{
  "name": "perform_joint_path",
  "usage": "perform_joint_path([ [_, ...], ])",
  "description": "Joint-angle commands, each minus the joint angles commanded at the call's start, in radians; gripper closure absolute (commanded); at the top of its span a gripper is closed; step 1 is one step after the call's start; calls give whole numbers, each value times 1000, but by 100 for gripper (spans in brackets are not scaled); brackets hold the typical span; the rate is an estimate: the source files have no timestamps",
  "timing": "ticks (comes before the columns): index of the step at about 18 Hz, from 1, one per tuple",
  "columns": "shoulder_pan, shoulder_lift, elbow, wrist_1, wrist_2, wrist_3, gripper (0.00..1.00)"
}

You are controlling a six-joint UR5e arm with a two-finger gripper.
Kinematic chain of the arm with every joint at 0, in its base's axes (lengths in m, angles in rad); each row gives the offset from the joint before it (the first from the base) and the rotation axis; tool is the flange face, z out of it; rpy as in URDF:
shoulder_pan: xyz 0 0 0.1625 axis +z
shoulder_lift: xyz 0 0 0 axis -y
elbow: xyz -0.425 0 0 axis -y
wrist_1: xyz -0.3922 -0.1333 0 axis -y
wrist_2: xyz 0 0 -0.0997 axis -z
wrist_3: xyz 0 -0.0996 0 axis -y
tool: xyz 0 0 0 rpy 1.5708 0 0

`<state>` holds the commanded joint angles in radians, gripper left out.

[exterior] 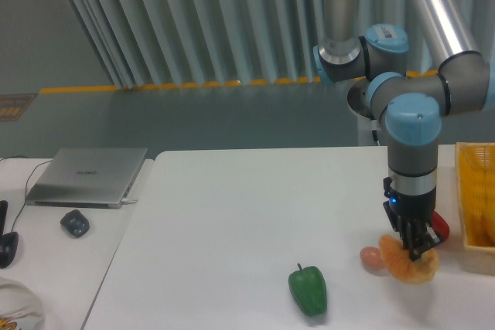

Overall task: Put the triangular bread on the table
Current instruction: 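Set the triangular bread on the table beside the egg, then open the gripper and raise it away from the bread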

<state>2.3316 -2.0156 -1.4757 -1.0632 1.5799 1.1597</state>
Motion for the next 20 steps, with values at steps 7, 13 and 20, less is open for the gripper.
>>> perform_joint_path([
  [7, 5, -12, 2, 5, 12, 5, 28],
  [13, 3, -15, 0, 15, 60, 0, 0],
  [20, 8, 1, -15, 12, 60, 46, 0],
])
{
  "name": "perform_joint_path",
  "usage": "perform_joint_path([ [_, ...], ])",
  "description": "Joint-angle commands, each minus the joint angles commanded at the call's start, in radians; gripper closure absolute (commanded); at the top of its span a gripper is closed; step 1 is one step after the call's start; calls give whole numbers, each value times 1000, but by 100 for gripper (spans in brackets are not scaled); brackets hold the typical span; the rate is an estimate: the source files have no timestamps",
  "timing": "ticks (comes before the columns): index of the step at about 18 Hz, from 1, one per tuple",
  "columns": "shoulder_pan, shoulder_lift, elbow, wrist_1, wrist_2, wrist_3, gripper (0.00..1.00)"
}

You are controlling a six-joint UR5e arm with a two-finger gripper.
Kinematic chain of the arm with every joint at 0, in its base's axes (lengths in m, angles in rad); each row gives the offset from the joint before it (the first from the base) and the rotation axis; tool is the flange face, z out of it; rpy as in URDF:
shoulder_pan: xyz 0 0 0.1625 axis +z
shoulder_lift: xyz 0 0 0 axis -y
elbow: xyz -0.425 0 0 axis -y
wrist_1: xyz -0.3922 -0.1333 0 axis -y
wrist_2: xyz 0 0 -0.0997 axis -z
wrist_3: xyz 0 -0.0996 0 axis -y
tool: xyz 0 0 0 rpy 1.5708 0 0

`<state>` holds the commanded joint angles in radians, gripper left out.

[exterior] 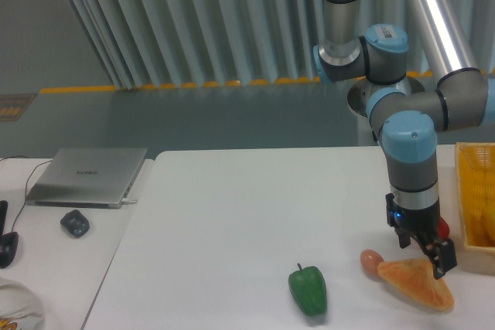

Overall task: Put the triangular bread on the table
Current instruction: 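Open the gripper and raise it away from the bread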

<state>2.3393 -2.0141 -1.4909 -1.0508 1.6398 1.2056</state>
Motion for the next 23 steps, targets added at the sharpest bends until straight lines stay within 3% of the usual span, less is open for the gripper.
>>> perform_joint_path([
  [2, 8, 20, -6, -8, -2, 49, 0],
  [7, 40, 57, -45, -11, 8, 317, 0],
  [12, 71, 71, -55, -14, 6, 428, 0],
  [19, 175, 106, -61, -84, -1, 664, 0],
  [23, 202, 118, -60, -92, -2, 813, 0],
])
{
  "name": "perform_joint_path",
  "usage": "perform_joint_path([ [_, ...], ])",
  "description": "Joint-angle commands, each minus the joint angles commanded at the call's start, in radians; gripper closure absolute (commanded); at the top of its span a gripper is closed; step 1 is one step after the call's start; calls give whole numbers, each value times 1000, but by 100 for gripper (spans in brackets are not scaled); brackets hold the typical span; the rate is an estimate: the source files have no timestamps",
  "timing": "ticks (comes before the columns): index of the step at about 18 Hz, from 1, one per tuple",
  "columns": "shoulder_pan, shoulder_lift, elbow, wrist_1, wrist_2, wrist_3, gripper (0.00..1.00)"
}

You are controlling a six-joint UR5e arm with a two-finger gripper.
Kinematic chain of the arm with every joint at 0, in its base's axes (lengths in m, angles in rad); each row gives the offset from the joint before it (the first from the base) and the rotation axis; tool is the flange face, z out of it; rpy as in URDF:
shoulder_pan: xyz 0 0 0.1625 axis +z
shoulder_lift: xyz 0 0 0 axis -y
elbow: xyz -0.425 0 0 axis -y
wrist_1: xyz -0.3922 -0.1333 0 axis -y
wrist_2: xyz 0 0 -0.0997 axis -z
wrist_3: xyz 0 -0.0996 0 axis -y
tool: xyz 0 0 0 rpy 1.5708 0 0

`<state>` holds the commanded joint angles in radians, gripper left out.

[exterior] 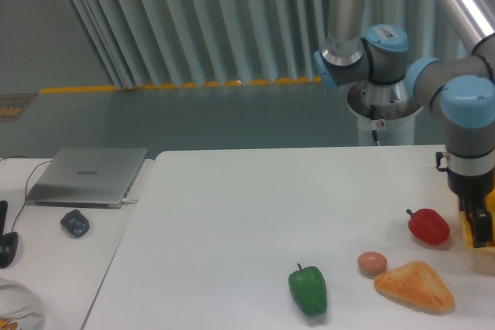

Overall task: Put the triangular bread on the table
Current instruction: 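Open the gripper and raise it away from the bread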

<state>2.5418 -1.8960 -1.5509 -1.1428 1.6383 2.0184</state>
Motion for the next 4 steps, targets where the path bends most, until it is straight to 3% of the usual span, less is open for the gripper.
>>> perform_joint_path([
  [4, 23, 0, 0, 0, -3, 124, 0],
])
